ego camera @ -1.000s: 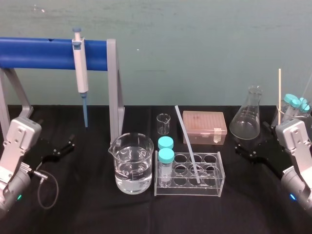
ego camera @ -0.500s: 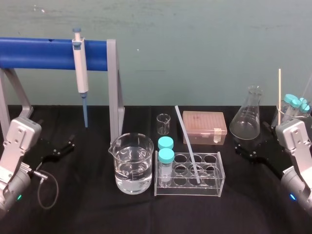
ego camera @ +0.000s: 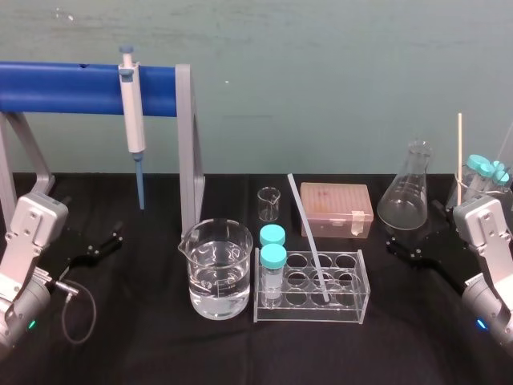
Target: Pick up the stirring rod with one hand, then place it down.
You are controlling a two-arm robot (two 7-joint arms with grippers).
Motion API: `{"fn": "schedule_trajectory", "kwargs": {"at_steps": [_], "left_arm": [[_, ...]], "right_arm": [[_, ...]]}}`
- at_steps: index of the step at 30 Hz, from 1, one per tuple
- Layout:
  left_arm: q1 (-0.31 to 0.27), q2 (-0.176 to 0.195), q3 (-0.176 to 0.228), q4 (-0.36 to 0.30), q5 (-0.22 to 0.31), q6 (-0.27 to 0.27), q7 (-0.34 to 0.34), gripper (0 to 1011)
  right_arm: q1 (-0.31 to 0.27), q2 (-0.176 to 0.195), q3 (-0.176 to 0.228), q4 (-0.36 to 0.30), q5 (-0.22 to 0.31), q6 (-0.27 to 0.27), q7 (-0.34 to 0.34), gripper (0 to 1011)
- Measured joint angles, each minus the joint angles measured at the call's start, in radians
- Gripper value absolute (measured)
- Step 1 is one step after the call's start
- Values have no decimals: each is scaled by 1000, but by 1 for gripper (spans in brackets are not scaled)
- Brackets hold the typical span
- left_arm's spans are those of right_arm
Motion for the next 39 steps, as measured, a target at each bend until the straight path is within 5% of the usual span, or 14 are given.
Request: {"fn": "schedule_trajectory", "kwargs": {"at_steps": [27, 39], "left_arm": [[0, 0, 0, 0, 0, 0, 0, 1000], [0, 0, 0, 0, 0, 0, 0, 1000]], "right_arm": [[-1, -4, 11, 0, 3, -1, 7, 1003], [27, -64, 92, -65, 252, 114, 211, 1003]]}}
